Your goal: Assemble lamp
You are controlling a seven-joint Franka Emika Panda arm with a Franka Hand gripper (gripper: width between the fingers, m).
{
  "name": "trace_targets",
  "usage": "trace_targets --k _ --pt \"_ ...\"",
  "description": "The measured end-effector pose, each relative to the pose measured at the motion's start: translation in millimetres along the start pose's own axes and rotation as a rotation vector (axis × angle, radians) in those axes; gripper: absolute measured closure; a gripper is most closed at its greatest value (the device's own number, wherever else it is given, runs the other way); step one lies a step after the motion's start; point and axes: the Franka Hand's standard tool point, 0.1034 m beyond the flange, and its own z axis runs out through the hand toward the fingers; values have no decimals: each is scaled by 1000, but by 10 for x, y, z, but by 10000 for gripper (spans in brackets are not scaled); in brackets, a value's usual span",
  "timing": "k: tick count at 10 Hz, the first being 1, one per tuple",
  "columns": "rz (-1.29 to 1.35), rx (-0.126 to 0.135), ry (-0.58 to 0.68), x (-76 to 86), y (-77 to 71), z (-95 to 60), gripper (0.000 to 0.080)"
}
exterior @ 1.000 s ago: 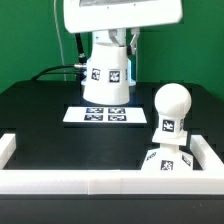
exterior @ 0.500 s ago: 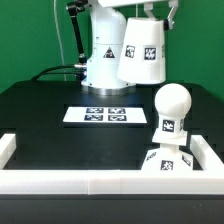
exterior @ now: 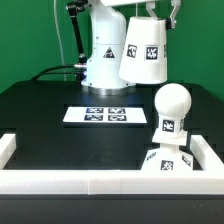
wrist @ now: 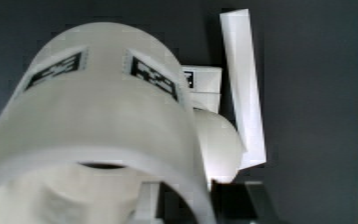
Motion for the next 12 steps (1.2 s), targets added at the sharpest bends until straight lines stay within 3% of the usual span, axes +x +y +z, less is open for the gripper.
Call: trace_targets --k 2,4,9,12 --pt "4 7 25 191 -196 -66 755" --pt "2 10 37 285 -300 -59 755" --pt "-17 -2 51 382 -442 299 755" --pt "-19 -12 49 351 -414 510 755"
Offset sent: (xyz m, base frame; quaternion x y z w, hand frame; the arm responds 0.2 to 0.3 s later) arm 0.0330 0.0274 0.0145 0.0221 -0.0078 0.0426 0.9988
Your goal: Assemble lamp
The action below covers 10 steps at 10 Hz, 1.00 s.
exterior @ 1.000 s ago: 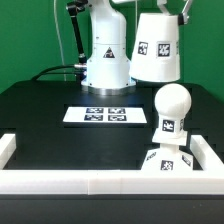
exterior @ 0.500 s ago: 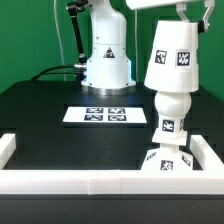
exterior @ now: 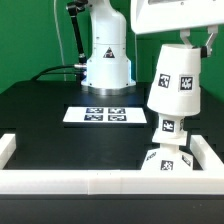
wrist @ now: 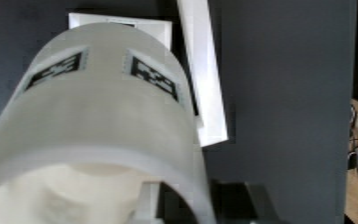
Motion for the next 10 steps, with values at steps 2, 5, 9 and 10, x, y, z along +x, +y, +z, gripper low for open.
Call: trace_targets --k 2,5,9,10 --pt "0 -7 -2 -90 23 138 755" --pt "-1 -13 2 -169 95 243 730" --pt "-7 -16 -2 -188 167 247 415" --pt "-5 -17 -4 -222 201 219 229"
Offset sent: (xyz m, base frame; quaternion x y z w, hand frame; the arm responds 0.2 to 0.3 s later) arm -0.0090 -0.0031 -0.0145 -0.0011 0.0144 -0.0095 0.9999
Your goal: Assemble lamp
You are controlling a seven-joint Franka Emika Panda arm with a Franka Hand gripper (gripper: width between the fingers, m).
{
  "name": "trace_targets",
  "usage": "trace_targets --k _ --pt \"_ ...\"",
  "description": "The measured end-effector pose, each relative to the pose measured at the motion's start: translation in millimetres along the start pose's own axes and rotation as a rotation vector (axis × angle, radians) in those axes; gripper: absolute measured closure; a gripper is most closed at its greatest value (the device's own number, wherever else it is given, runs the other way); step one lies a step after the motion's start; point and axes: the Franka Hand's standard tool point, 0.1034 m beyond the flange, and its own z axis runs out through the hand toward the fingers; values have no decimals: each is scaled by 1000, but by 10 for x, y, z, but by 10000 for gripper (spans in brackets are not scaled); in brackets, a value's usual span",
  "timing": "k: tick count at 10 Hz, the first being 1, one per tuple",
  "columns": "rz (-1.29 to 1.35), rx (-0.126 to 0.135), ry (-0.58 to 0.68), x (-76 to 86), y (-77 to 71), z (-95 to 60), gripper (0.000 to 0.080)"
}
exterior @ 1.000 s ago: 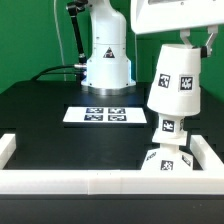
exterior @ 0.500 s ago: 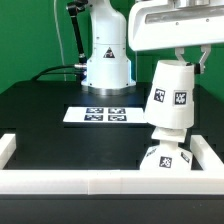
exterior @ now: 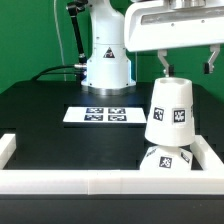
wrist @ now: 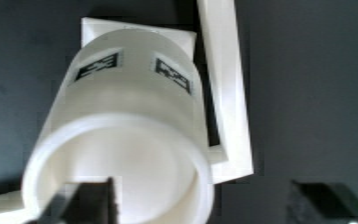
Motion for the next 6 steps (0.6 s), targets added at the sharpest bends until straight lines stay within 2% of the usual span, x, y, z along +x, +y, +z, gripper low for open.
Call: trace_targets --k 1,2,3,5,6 --pt "12 2 -2 -64 23 -71 229" --pt "25 2 2 -134 25 -157 129" --pt "35 -4 7 -204 30 -231 106" --pt "79 -17 14 -317 23 -307 101" --pt "75 -17 12 -312 31 -295 101"
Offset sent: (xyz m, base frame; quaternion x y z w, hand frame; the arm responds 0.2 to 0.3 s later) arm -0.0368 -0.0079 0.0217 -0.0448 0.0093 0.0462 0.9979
